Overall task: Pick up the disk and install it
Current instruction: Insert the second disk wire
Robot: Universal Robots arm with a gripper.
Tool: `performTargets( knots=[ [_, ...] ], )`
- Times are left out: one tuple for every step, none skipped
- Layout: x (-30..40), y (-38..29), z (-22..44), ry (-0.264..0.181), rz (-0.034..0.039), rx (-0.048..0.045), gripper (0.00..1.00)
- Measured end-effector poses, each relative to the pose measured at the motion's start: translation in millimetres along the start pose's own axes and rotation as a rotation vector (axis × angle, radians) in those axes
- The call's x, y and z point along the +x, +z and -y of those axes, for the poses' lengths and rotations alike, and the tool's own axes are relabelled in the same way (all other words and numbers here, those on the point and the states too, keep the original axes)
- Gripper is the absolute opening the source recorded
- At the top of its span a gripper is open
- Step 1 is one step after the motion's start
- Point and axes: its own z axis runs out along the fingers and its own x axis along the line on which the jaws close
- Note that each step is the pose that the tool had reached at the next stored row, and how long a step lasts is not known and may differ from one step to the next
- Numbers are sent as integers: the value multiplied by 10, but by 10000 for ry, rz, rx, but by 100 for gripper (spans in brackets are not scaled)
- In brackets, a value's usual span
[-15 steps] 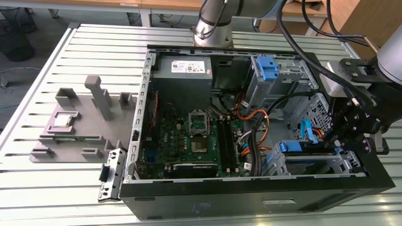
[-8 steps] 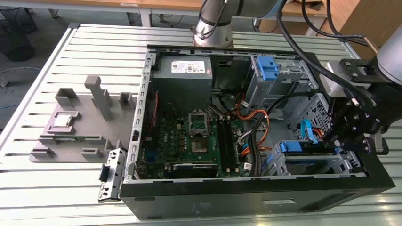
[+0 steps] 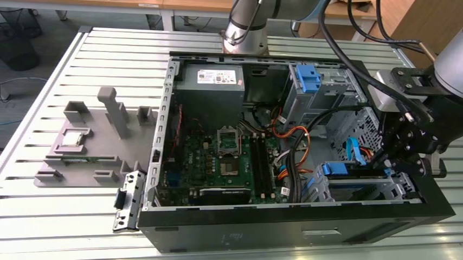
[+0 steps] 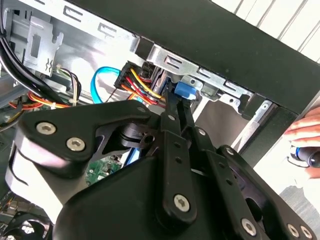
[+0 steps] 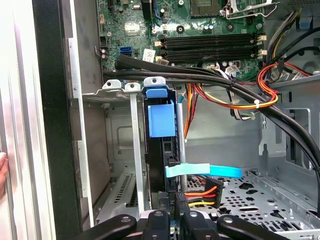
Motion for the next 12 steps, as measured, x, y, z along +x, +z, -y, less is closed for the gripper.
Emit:
performTargets(
  knots=[
    [0, 0, 0, 0, 0, 0, 17],
    [0, 1, 0, 0, 2, 0, 17],
    [0, 2, 0, 0, 3, -1, 17],
    [0, 1, 0, 0, 2, 0, 17],
    [0, 2, 0, 0, 2, 0, 17],
    [0, 2, 0, 0, 2, -1, 17],
    [0, 2, 0, 0, 2, -1, 17],
    [0, 1, 0, 0, 2, 0, 17],
    [0, 0, 0, 0, 6, -1, 17],
    [0, -4, 0, 0, 8, -1, 17],
    [0, -9, 0, 0, 8, -2, 17],
    [0, -15, 1, 0, 6, -1, 17]
  ],
)
